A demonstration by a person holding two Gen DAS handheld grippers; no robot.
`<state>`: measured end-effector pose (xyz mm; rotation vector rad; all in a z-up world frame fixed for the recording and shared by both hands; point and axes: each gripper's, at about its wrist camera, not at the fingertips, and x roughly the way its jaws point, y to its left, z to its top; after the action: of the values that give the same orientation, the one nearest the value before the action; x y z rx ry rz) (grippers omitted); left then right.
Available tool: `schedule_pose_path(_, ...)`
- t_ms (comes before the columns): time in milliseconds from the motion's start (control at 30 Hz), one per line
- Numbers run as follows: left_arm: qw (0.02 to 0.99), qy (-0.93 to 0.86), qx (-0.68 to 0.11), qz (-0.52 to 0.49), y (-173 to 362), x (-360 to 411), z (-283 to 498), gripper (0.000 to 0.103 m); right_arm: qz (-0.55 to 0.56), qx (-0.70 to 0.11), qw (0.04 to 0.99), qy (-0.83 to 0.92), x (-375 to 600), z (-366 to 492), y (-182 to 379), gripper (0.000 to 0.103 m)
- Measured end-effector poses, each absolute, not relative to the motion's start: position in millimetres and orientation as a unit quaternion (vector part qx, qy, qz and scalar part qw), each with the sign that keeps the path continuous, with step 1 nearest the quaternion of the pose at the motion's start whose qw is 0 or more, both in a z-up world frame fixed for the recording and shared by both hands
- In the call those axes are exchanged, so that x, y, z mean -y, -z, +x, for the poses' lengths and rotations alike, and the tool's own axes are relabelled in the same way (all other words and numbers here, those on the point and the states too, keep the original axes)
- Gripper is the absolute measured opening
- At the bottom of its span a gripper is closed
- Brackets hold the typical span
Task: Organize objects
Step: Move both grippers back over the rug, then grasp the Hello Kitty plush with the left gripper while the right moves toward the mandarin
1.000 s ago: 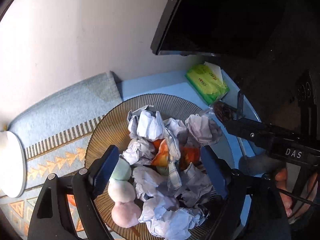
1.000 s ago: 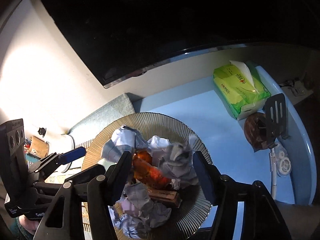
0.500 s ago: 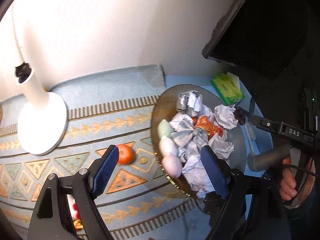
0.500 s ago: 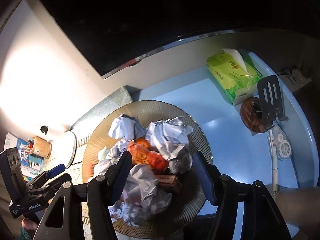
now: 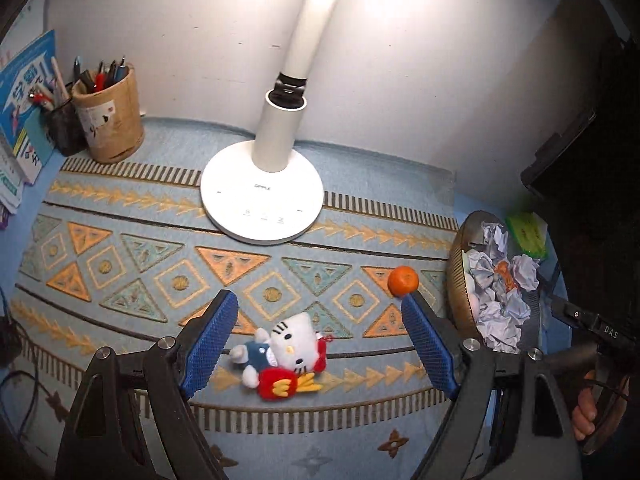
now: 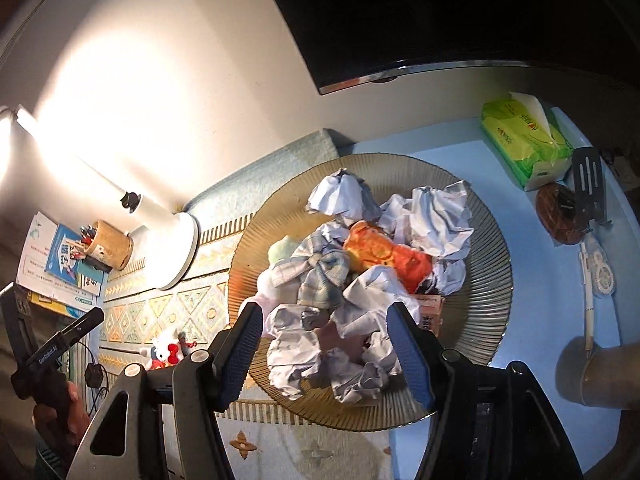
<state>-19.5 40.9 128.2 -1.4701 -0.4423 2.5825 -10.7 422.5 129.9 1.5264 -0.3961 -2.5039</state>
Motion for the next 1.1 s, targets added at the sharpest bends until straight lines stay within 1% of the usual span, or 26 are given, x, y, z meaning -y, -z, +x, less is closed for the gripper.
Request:
schedule_pose_path(133, 0.073, -0.852, 0.132, -0.502, -120, -33, -13, 0.083, 0.519, 0.13, 0.101, 0.839, -400, -7, -127, 0.063)
schedule_pose_path(300, 0.1, -0.833, 0.073, -0.54, -97, -44, -6, 0.083, 0.527, 0.125, 0.119, 0.832, -365, -4, -122, 0.063)
schedule_pose_path(467, 0.128, -0.813, 0.031, -0.567, -74, -50, -2, 0.083, 0.534, 0.119, 0.136, 0.826, -326, 0, -115, 0.063)
schedule_pose_path(633, 0.15, -0.795, -0.082, -0.582, -51, -63, 4, 0.083, 0.543, 0.127, 0.147, 0.817, -292, 1, -102, 0.063)
schedule_pose_path(700, 0.168, -0.791, -0.11, -0.578, -46, -67, 6, 0.083, 0.55, 0.138, 0.145, 0.811, -280, -1, -92, 0.063)
schedule_pose_path(833, 0.201, -0.78, -0.142, -0.575, -35, -72, 1, 0.083, 0.563, 0.16, 0.125, 0.801, -260, -7, -68, 0.063)
schedule_pose_path(1100, 0.261, -0.763, -0.157, -0.571, -17, -73, -14, 0.083, 0.57, 0.222, 0.017, 0.791, -256, -28, -28, 0.063)
